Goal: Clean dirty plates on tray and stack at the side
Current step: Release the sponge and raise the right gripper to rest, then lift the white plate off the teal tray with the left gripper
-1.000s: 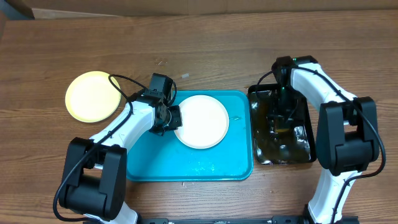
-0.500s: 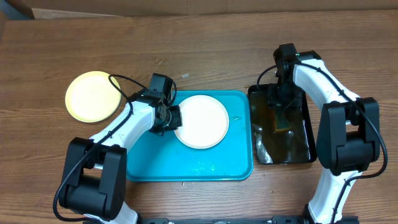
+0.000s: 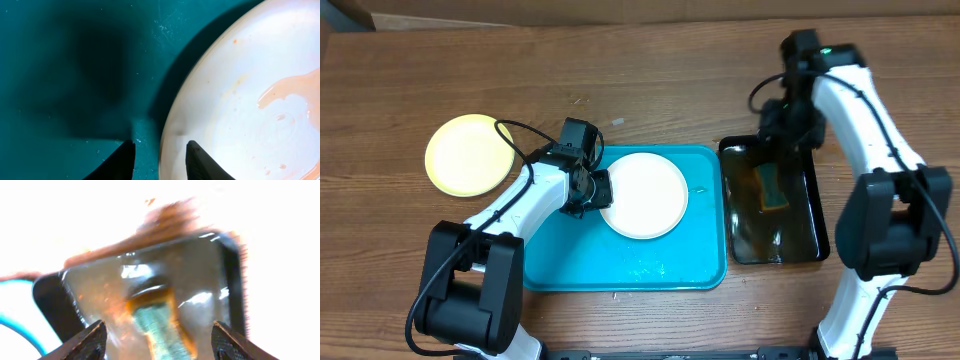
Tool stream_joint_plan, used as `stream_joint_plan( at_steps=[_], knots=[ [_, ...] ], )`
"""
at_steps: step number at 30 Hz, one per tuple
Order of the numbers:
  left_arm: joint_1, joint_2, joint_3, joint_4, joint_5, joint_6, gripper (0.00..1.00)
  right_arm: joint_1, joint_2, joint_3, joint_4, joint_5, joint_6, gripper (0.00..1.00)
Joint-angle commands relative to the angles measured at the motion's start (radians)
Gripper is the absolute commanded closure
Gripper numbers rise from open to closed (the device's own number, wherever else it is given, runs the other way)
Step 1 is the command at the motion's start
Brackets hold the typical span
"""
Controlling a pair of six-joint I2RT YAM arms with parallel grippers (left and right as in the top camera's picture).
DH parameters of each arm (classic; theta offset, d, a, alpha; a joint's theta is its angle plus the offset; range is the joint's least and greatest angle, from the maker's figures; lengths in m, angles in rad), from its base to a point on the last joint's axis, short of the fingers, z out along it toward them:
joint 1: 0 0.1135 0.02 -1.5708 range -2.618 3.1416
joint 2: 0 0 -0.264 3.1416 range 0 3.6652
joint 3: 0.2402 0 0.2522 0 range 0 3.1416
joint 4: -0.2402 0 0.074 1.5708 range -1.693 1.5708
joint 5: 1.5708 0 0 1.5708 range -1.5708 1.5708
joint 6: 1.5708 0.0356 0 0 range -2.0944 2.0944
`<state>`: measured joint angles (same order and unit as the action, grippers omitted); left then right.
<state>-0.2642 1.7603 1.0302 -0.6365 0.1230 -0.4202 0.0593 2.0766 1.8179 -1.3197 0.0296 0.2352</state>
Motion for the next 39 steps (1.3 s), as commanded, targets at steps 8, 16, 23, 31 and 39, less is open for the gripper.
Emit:
stream_joint_plan(
  at_steps=[8, 16, 23, 31, 39],
  knots=[
    [-0.036, 0.007, -0.021, 0.021, -0.011, -0.003, 0.75, -0.310, -0.021, 0.021, 0.014, 0.002, 0.004, 0.05],
    [-0.045, 0.007, -0.027, 0.027, -0.022, -0.003, 0.77, -0.449, -0.021, 0.022, 0.044, 0.003, 0.004, 0.00],
    [-0.045, 0.007, -0.027, 0.008, -0.023, -0.002, 0.83, -0.476, -0.021, 0.022, 0.092, 0.002, 0.004, 0.00],
    [-0.043, 0.006, -0.002, -0.035, -0.027, 0.017, 0.96, -0.475, -0.021, 0.022, 0.116, 0.003, 0.004, 0.00],
    [-0.043, 0.006, 0.172, -0.212, -0.055, 0.083, 0.96, -0.475, -0.021, 0.022, 0.122, 0.003, 0.004, 0.00]
  ],
)
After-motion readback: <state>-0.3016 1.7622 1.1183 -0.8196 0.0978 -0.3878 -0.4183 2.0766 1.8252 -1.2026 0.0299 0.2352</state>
